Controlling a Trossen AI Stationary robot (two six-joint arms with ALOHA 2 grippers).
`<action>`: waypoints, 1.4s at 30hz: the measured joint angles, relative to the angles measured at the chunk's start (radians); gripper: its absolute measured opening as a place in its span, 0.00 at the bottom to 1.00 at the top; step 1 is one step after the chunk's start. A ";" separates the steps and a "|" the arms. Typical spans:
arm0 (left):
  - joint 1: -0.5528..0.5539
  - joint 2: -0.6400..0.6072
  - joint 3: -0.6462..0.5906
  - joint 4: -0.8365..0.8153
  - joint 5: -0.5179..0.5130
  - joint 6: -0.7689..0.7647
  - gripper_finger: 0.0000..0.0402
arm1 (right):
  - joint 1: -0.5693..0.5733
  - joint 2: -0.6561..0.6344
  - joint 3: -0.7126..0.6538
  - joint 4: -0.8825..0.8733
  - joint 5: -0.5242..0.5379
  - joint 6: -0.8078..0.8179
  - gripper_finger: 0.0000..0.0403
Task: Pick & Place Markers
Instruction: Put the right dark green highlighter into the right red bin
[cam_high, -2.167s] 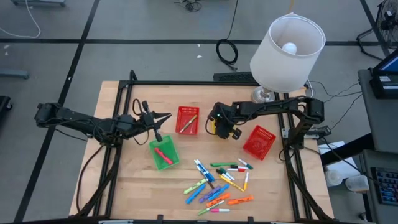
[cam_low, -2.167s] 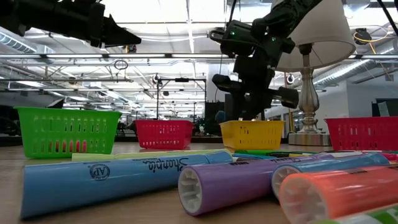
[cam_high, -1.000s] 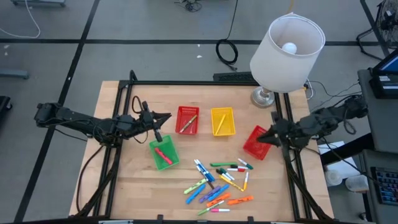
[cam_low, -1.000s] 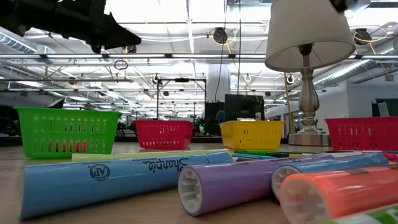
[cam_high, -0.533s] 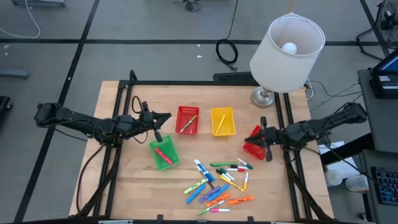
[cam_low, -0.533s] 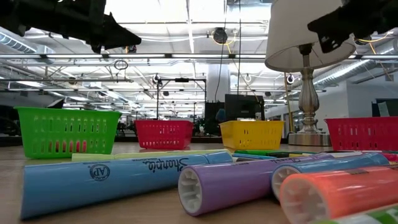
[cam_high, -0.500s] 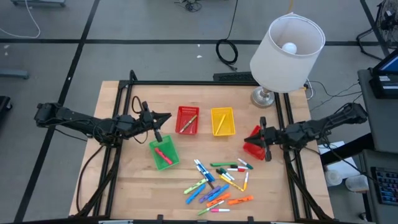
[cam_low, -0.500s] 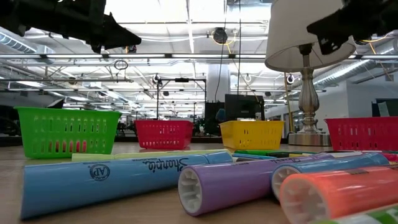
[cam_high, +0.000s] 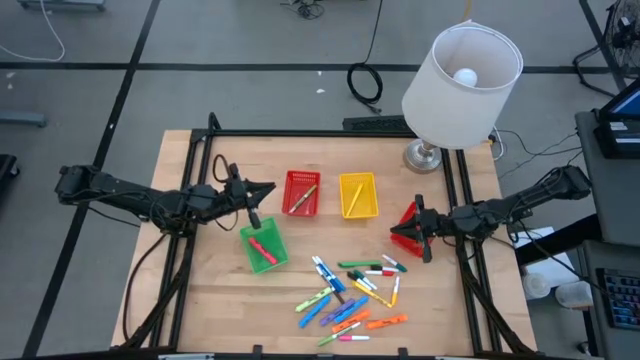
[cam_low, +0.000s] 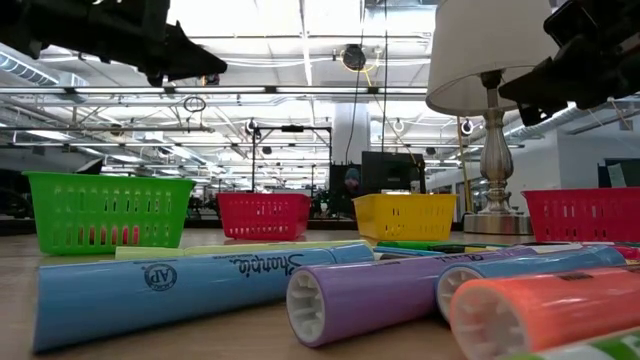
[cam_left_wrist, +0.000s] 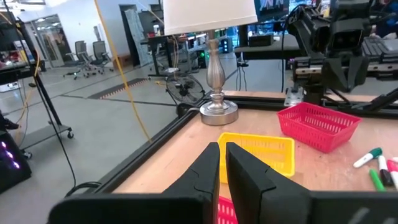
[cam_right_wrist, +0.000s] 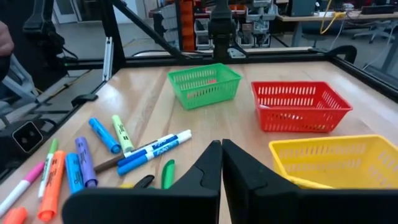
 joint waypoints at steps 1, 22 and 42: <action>0.000 0.000 0.000 -0.005 0.000 0.000 0.09 | 0.000 0.000 0.000 0.000 0.000 -0.004 0.00; 0.000 0.000 0.000 -0.005 0.000 -0.002 0.09 | 0.074 0.123 0.076 0.023 0.009 0.031 0.00; -0.001 0.000 0.000 0.009 0.044 -0.008 0.09 | 0.242 0.941 0.790 -0.985 -0.025 0.595 0.00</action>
